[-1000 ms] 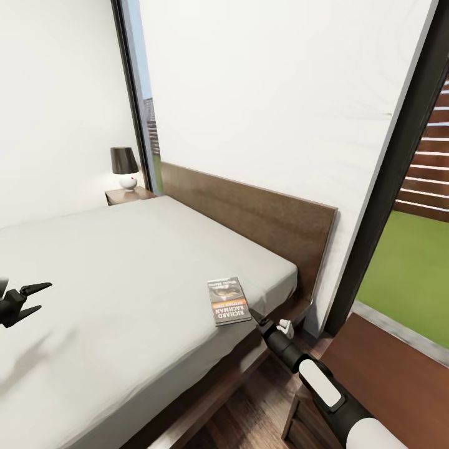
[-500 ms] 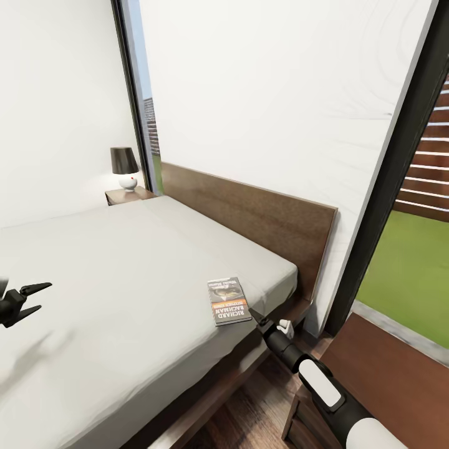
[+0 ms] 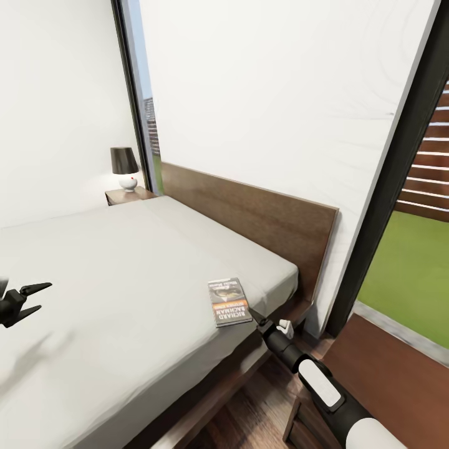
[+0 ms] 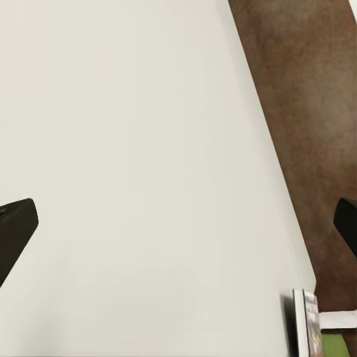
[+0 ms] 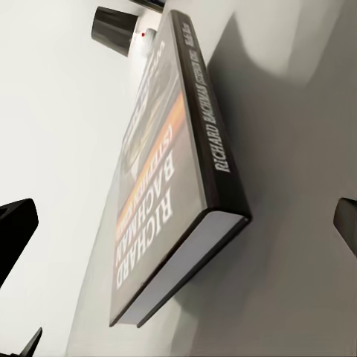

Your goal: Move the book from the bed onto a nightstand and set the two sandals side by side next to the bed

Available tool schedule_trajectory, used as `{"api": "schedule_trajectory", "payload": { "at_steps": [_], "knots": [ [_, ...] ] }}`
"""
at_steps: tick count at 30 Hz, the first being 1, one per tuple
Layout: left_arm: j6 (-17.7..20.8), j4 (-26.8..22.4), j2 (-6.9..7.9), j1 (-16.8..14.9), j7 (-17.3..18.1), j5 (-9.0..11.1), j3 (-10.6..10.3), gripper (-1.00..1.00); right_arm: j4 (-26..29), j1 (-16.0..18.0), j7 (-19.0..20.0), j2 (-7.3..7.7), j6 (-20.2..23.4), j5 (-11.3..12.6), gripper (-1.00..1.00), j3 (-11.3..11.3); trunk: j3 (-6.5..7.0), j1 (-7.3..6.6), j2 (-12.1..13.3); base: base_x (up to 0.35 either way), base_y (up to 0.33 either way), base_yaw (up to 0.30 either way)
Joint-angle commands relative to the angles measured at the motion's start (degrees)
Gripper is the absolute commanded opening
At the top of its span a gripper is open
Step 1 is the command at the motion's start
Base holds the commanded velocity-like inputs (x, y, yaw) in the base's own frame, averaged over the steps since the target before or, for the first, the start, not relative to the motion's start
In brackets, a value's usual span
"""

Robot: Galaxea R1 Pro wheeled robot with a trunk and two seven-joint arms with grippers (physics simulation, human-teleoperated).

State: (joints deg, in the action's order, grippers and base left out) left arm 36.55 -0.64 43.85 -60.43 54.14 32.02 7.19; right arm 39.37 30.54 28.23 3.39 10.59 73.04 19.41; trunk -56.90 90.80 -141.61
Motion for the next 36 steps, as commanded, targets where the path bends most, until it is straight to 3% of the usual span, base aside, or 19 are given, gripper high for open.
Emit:
{"api": "schedule_trajectory", "payload": {
  "at_steps": [1, 36],
  "knots": [
    [0.36, 0.02, 0.01, -0.04, 0.09, -0.3, 0.46, 1.0, 0.0, 0.04, 0.08, 0.05, 0.21, 0.61, 1.0, 0.2, -0.06, 0.0, -0.02, 0.07, 0.075, 0.0],
    [0.36, 0.02, 0.01, -0.04, 0.09, -0.3, 0.46, 1.0, 0.0, 0.04, 0.08, 0.07, 0.22, 0.62, 1.0, 0.14, -0.06, 0.0, -0.02, 0.009, 0.01, 0.0]
  ]
}}
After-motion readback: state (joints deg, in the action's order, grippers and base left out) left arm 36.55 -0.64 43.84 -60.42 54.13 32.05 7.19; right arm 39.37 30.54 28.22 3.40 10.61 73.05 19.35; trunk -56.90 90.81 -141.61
